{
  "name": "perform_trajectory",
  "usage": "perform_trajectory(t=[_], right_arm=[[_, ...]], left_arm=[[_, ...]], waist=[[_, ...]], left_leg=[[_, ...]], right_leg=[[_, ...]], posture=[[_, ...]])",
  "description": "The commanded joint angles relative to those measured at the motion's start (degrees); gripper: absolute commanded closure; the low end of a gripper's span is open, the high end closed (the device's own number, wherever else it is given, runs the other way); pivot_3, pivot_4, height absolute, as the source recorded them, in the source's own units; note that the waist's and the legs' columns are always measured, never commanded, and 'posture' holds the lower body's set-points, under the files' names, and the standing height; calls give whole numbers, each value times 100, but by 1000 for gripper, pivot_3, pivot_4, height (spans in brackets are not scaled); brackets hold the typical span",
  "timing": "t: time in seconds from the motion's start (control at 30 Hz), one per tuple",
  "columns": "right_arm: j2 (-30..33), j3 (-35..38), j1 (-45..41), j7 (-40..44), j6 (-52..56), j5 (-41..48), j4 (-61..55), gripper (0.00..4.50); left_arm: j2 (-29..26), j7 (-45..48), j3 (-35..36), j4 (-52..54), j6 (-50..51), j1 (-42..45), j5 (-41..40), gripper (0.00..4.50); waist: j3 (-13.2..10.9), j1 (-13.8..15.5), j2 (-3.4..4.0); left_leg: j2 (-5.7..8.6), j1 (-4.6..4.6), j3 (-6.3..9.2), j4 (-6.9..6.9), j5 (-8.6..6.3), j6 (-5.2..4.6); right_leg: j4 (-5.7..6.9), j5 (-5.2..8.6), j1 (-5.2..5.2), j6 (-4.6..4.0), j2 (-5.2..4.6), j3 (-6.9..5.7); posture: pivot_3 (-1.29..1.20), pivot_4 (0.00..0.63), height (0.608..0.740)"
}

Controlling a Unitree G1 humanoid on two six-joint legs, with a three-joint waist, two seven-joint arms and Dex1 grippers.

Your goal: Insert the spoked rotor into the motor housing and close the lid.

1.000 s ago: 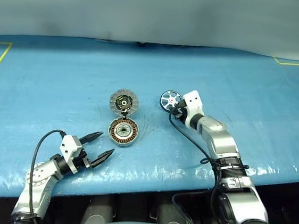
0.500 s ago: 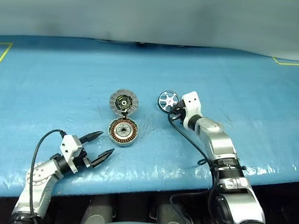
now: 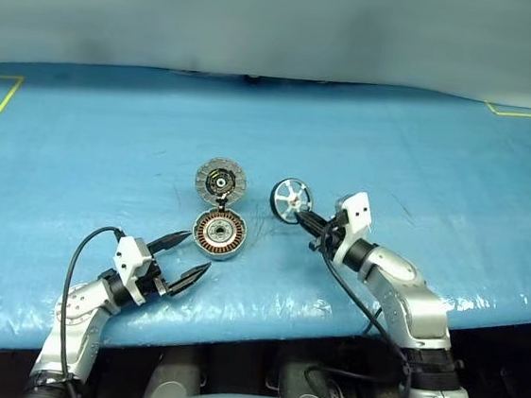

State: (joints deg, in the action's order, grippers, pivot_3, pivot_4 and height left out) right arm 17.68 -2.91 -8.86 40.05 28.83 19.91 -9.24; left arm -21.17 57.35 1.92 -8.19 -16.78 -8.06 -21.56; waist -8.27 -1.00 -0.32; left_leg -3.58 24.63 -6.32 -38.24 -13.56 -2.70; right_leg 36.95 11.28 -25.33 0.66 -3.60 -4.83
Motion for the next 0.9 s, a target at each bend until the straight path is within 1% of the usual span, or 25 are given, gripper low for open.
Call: perform_trajectory(t=[0.03,0.2,0.3,0.4,0.67,0.9], right_arm=[[51,-413,-30,500,106,387,-637,4446],[-52,-893,-217,606,140,364,-626,4446],[-167,-1238,-485,511,19,74,-344,4446],[-163,-1421,-667,383,-165,-281,-29,4446],[-91,-1529,-826,380,-296,-562,194,4446],[-110,-1564,-839,368,-301,-631,218,4446]], left_arm=[[-47,113,45,4,-20,17,-119,432],[-70,122,53,27,-13,3,-94,432],[-70,127,52,35,-19,-30,-89,432],[-64,113,52,56,-28,-69,-73,432],[-62,60,64,60,-50,-113,-40,432],[-72,40,53,24,-80,-94,-23,432]], waist=[[0,0,0],[1,32,-3],[2,29,-3],[3,38,-5],[4,37,-6],[4,38,-7]], left_leg=[[0,-1,0,-1,0,0],[2,1,8,-2,0,0],[3,2,7,-7,0,0],[2,0,10,-7,0,0],[4,4,12,-8,0,0],[4,4,13,-10,1,1]], right_leg=[[1,0,0,0,0,0],[-1,1,1,-2,-1,-3],[-1,0,0,-2,-1,-3],[0,1,0,-2,0,-6],[1,0,6,-1,0,-7],[0,-1,7,-1,-1,-7]], posture=[[0,150,740],[0,150,740],[0,150,740],[0,150,740],[0,150,740],[0,150,740]])
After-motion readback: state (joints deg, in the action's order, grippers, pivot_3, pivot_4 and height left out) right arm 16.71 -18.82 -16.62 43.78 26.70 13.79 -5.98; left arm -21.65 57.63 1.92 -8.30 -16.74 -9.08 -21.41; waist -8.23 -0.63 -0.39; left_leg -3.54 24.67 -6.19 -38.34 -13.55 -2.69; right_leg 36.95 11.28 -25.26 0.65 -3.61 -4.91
